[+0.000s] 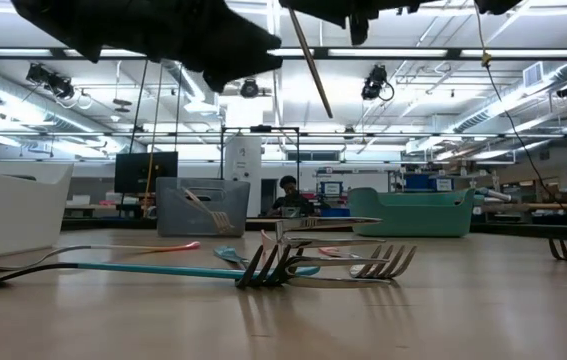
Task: Sort silverware by color (type)
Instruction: Put the gold fork into the black bin
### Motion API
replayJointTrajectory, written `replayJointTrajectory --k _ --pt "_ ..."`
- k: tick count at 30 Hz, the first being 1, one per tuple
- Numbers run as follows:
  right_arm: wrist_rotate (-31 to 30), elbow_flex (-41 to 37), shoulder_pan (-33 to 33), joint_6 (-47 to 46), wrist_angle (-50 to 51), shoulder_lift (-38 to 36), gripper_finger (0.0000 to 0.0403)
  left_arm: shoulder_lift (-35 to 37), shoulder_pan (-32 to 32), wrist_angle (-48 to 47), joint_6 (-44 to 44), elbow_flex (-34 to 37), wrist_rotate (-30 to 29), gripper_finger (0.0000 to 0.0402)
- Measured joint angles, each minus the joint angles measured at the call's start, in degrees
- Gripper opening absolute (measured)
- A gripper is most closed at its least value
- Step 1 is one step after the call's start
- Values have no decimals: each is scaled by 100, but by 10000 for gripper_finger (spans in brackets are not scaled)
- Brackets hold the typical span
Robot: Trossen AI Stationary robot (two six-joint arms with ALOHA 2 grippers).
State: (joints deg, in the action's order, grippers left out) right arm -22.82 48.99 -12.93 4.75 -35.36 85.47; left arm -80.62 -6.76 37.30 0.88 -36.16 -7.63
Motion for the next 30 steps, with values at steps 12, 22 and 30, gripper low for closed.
replayJointTrajectory --k 12,22,30 --pt "40 0 0 374 -496 29 29 0 197 1123 -216 0 -20 205" --pt "40 2 0 547 -693 74 29 -131 126 1187 -222 -233 -21 205" --pt "40 2 -12 554 -722 74 29 -417 147 1191 -308 -367 -29 191"
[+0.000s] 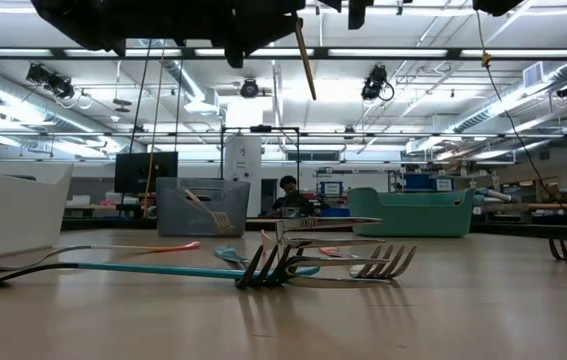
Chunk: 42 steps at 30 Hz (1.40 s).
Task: Sort silverware by color (type)
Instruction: Put the gold fork into the black bin
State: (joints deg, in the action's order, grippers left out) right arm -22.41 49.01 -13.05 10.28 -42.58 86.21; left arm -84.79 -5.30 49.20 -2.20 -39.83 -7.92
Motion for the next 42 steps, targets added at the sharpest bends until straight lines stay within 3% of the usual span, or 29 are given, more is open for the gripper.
replayJointTrajectory --k 16,27,42 --pt "-52 0 4 -4 62 -2 29 0 57 6 0 3 31 30" --pt "-87 0 -12 -158 235 -4 39 -9 59 -136 2 9 28 29" --pt "-786 -2 -266 -200 348 -4 135 -7 60 -381 49 9 -15 29"
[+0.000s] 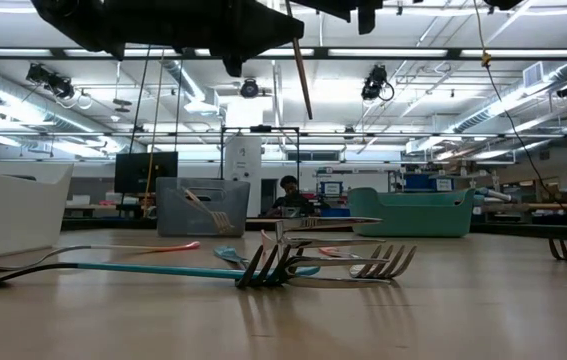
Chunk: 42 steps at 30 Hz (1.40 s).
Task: Sort silverware by color (type)
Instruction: Put the gold fork into the black bin
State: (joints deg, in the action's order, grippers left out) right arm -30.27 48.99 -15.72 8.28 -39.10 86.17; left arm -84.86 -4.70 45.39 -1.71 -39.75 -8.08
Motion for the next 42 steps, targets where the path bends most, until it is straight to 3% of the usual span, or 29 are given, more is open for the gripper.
replayJointTrajectory --k 13,24,35,42 --pt "-185 -2 -24 -198 300 -57 166 334 -132 -520 -184 0 66 30" --pt "-591 -2 -146 -106 675 -366 194 471 113 -1068 -322 2 22 30" --pt "-635 -2 -174 -620 1500 -608 197 522 305 -1394 -383 2 13 31" --pt "-626 -2 -174 -791 1721 -612 197 958 303 -1974 -430 2 15 31"
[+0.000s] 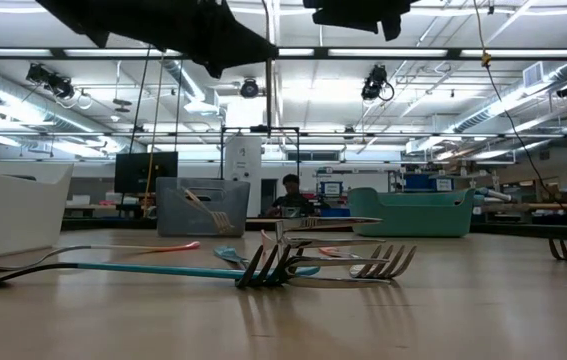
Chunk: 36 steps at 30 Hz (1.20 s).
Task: Sort silverware by color (type)
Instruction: Put the gold fork into the black bin
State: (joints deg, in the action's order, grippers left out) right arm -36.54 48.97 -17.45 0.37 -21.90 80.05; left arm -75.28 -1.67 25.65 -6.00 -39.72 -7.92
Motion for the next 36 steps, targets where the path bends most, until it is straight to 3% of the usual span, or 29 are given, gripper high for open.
replayJointTrajectory --k 8,36 --pt "18 0 4 -204 217 -3 197 329 -4 -481 -72 5 -142 31" --pt "57 0 31 -634 619 -3 197 660 39 -658 -232 -4 -144 31"
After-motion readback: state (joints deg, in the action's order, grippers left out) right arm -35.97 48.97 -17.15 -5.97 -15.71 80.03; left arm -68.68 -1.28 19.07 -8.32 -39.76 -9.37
